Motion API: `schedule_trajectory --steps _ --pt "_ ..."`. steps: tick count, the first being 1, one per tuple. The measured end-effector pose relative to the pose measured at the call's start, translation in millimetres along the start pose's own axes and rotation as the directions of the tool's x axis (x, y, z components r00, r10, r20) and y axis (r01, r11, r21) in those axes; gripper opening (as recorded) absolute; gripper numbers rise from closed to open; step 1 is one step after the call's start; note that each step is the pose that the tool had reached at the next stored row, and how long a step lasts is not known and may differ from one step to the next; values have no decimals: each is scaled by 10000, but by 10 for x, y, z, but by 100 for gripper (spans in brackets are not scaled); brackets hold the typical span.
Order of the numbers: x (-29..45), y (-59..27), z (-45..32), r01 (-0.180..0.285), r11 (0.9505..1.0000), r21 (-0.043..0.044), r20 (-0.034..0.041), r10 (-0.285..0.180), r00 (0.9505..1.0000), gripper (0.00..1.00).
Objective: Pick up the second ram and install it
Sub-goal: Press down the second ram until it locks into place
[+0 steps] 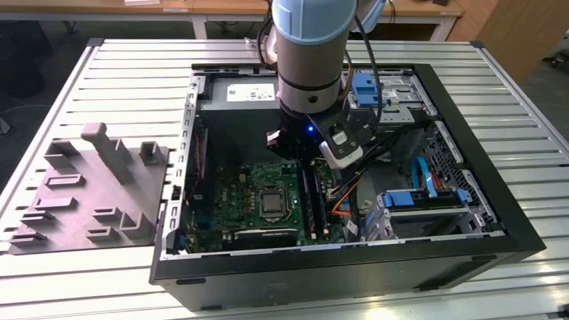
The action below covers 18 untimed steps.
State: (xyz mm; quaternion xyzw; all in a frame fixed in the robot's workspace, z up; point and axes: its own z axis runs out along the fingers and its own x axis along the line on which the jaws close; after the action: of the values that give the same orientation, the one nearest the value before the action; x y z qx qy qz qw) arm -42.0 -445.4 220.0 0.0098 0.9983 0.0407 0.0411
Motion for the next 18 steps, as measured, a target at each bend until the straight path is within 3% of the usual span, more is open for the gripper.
schedule_trajectory --steps 18 --pt "4 -4 48 0 10000 1 0 0 10000 10"
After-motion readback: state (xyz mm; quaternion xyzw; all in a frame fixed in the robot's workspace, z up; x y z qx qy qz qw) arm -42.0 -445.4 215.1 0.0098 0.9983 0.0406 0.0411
